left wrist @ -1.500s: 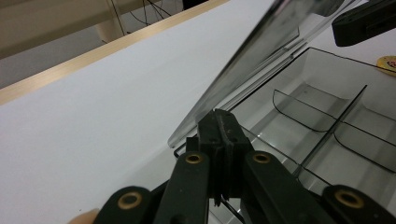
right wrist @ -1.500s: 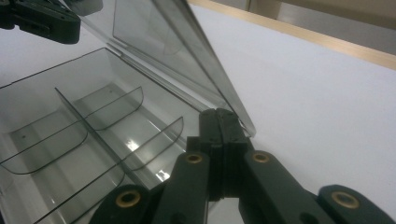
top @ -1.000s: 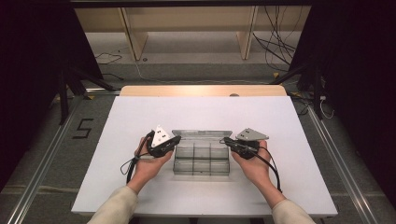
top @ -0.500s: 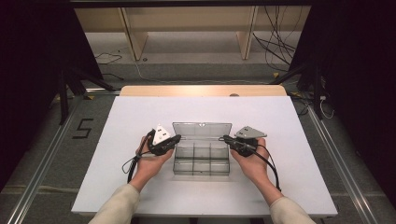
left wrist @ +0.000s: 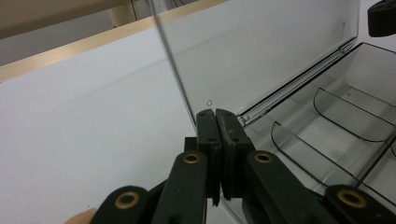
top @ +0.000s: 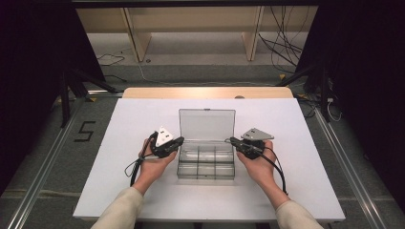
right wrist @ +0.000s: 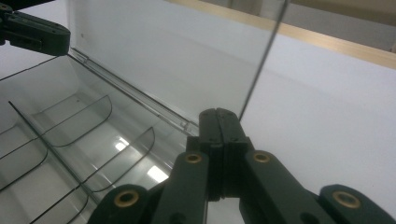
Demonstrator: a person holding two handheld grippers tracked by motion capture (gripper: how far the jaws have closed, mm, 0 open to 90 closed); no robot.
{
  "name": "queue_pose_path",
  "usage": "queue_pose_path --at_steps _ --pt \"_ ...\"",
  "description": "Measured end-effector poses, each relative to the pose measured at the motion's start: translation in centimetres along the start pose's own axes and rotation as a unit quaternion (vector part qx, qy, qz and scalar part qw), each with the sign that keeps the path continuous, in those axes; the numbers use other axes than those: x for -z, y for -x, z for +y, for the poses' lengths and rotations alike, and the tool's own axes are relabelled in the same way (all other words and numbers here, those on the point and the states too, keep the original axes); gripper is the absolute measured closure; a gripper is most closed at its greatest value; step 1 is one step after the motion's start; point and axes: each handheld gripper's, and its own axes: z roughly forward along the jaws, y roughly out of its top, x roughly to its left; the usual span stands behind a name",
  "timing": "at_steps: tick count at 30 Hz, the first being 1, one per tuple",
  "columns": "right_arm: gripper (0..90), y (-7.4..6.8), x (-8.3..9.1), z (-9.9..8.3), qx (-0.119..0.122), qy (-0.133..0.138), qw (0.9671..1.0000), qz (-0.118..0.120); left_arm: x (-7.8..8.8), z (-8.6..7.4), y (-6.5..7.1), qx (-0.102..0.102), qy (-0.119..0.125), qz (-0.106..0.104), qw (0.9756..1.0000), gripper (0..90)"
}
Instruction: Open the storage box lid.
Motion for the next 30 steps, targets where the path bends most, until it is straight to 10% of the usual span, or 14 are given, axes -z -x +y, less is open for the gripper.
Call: queue_pose_path --at_steps 30 --pt "41.4 2.2 7.7 -5.5 -0.005 -0.042 0.9991 0.006 7.8 -3.1 0.1 0.01 -0.027 -0.046 0.9985 30.6"
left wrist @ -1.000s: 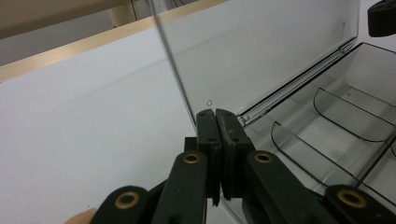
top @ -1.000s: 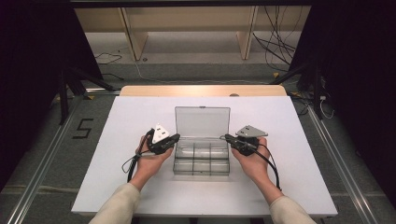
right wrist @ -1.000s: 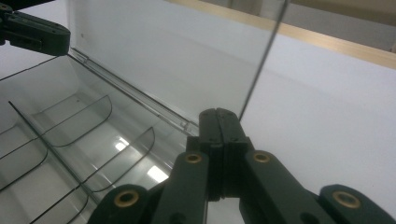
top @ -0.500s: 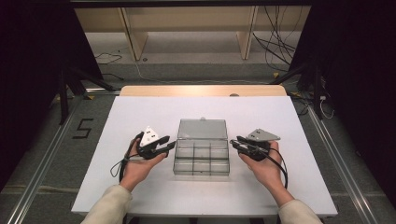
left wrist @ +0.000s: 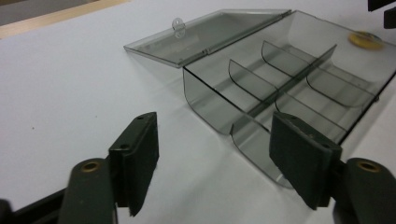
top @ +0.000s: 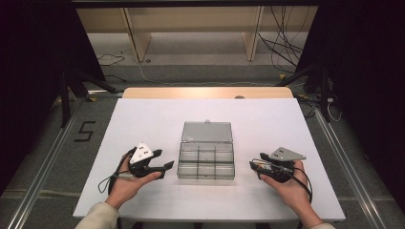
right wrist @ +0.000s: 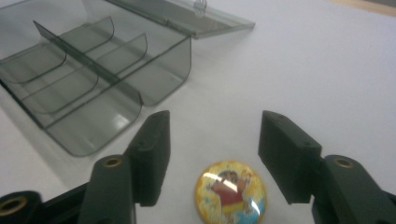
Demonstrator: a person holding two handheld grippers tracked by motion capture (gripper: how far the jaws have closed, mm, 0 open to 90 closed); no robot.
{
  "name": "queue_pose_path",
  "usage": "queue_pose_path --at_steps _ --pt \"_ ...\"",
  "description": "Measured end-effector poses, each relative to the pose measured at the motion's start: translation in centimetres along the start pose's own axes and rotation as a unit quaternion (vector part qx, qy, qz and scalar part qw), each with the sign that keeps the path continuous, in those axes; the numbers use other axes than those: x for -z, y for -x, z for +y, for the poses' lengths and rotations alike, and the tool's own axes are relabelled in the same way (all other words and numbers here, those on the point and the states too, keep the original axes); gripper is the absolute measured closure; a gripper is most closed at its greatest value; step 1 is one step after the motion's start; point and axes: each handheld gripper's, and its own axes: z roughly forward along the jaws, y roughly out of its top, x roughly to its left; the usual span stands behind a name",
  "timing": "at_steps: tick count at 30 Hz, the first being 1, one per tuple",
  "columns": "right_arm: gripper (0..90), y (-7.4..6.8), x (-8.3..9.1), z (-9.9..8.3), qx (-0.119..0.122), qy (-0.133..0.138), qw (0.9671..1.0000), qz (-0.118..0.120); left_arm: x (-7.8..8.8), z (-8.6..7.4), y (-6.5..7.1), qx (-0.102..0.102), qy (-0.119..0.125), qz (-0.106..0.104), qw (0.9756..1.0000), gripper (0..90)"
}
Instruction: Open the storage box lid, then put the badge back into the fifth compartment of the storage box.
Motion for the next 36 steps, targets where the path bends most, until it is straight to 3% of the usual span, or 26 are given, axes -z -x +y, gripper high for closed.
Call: queue_pose_path --at_steps 4,9,12,27,36 --pt "35.9 0.0 0.5 -0.6 -0.006 -0.001 1.0 0.0 0.7 -0.7 0.4 -0.006 -0.008 0.005 0.9999 22.5" --pt "31.9 0.1 0.8 -1.2 -0.014 -0.004 0.9999 -0.005 1.4 -1.8 0.5 0.004 -0.009 0.008 0.9999 16.7" --pt "30.8 0.2 0.9 -1.4 -0.017 -0.004 0.9998 -0.008 1.6 -2.3 0.5 0.011 -0.01 0.009 0.9998 16.2" --pt "30.2 0.6 0.9 -1.4 -0.022 -0.002 0.9996 -0.017 1.5 -2.4 0.8 0.008 -0.013 0.011 0.9998 16.0" --pt "29.7 1.3 0.0 -1.6 -0.018 -0.024 0.9993 -0.022 1.2 -2.2 0.7 0.009 -0.009 0.013 0.9998 15.9"
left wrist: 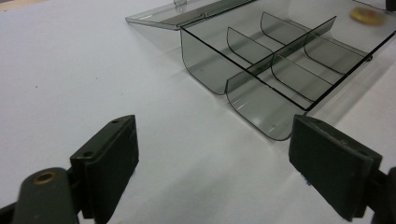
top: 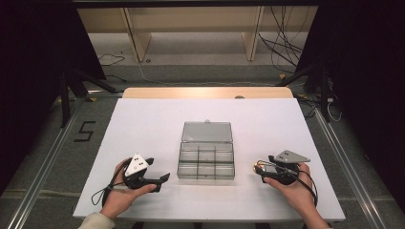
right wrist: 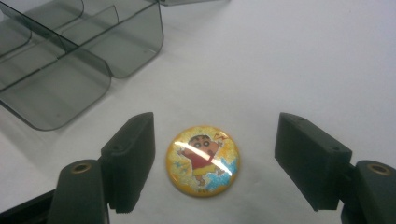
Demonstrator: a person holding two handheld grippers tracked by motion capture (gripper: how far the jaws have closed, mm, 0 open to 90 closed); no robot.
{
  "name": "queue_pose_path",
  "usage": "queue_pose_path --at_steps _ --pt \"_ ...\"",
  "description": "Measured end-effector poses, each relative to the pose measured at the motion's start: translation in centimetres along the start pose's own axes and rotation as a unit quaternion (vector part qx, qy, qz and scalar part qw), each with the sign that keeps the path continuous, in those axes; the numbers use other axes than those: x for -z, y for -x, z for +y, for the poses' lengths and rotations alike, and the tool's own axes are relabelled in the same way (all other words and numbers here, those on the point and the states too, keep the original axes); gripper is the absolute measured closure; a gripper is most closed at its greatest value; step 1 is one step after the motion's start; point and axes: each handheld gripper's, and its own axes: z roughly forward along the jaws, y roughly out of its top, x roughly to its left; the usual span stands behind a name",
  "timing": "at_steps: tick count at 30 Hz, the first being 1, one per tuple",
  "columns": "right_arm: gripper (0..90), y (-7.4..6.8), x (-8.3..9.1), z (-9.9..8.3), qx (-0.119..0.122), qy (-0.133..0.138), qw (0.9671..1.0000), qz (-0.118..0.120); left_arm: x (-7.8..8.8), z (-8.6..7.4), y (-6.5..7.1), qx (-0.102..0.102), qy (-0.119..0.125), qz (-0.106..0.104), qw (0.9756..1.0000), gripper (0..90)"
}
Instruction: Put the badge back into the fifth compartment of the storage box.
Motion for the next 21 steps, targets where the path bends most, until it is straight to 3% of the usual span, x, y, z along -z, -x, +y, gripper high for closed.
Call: queue_pose_path --at_steps 13,21 --pt "35.6 -0.2 -1.2 0.1 0.023 -0.038 0.9989 0.016 -0.1 -0.1 0.0 0.003 -0.004 -0.002 1.0 16.1" --pt "40.6 -0.1 -1.4 0.1 0.018 -0.045 0.9987 0.016 -0.2 0.0 0.1 0.0 -0.005 -0.002 1.0 16.2"
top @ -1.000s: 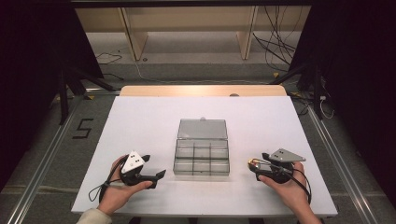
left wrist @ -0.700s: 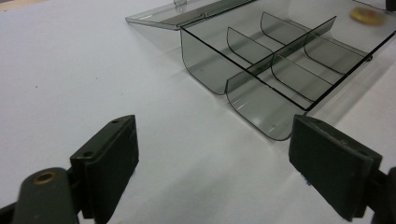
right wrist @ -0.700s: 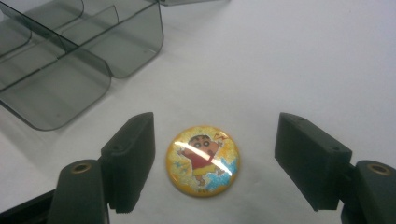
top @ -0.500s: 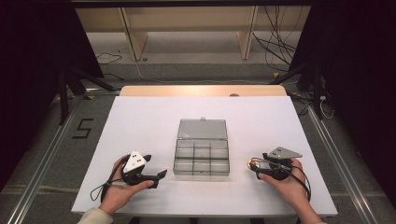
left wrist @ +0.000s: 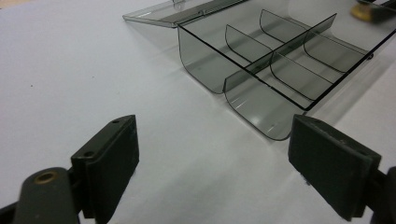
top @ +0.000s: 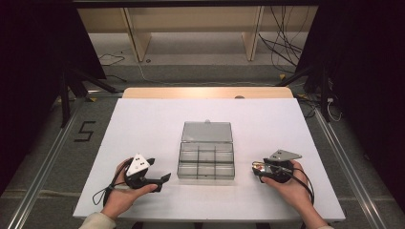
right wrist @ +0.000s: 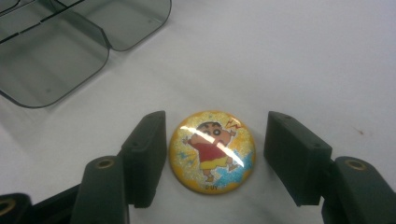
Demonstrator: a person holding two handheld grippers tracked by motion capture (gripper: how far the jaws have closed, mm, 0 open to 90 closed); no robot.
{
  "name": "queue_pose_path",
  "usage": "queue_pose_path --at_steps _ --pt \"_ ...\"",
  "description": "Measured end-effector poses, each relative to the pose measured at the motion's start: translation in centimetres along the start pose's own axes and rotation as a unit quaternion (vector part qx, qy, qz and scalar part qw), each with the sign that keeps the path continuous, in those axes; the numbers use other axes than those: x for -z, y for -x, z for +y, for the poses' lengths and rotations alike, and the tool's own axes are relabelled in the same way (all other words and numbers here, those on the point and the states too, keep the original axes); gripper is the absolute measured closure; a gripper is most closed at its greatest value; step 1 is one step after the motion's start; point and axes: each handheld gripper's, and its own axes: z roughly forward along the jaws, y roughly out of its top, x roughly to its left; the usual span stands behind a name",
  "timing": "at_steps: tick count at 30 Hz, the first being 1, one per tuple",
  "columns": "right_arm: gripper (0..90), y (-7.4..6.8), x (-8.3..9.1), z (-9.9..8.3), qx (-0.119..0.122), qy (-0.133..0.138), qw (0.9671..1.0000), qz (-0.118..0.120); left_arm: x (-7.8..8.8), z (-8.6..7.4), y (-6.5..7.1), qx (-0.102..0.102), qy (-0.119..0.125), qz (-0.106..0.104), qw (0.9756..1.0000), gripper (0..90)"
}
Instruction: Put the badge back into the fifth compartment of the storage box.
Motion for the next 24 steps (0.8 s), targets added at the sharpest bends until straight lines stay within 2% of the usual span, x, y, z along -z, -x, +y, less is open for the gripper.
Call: queue_pose_path --at_steps 7,24 --pt "46.0 -0.24 -0.02 0.02 0.009 0.0 1.0 -0.004 0.02 -0.01 -0.04 -0.001 -0.001 0.0 1.0 16.3" --pt "47.3 -0.31 0.02 0.03 0.008 0.0 1.0 -0.006 0.01 0.03 0.04 -0.003 0.0 0.0 1.0 16.3"
